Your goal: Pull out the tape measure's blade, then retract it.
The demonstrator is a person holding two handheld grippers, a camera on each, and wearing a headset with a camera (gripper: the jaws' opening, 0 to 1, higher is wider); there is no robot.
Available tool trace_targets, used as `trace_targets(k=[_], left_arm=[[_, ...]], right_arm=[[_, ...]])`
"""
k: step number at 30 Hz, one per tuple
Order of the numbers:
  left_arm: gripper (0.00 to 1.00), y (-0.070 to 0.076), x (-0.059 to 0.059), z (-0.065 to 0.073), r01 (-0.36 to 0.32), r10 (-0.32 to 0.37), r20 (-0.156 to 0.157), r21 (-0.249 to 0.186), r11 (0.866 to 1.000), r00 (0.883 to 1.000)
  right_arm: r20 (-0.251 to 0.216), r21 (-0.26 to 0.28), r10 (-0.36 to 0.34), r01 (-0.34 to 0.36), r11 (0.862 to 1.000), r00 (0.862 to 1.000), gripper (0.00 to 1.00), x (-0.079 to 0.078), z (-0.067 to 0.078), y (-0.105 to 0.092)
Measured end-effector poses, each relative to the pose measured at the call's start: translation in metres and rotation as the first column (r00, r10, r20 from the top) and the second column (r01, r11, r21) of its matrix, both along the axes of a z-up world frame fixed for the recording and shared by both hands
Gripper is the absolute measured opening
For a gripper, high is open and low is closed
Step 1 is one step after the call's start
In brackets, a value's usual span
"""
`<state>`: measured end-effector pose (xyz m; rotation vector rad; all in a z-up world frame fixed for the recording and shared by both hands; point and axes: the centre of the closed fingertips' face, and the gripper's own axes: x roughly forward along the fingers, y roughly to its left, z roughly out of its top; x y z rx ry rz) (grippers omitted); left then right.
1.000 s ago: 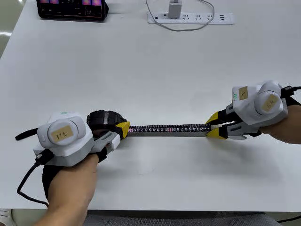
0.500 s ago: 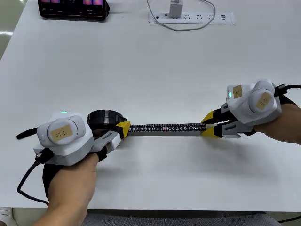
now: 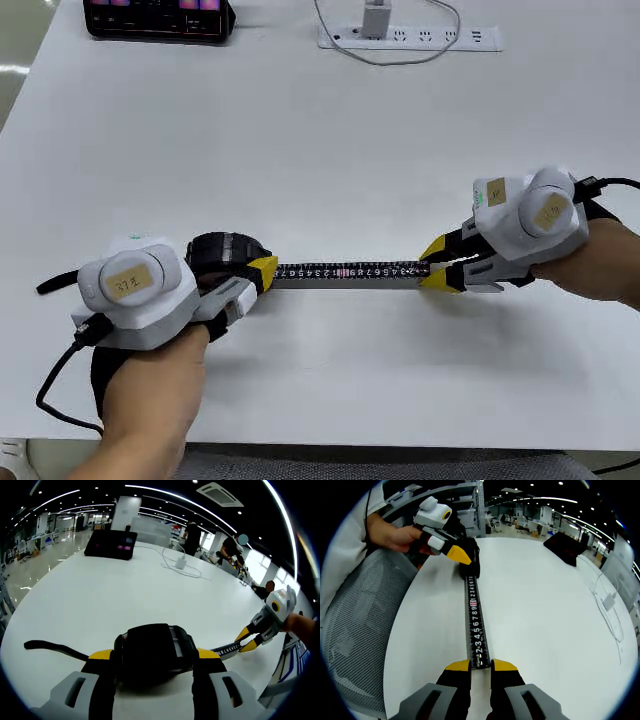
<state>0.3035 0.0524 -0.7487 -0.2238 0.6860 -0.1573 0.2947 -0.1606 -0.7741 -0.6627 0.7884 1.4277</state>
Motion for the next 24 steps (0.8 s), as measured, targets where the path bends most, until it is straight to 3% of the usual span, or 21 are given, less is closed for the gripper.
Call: trace_targets(k=[24], left_arm=[[0.57, 0.001, 0.000, 0.001, -0.001, 0.001, -0.001, -0.019, 1.000, 1.000]], right_arm=[[-0.009, 0.041, 0.016, -0.016, 0.999, 1.000, 0.11, 0.001, 0.002, 0.033]])
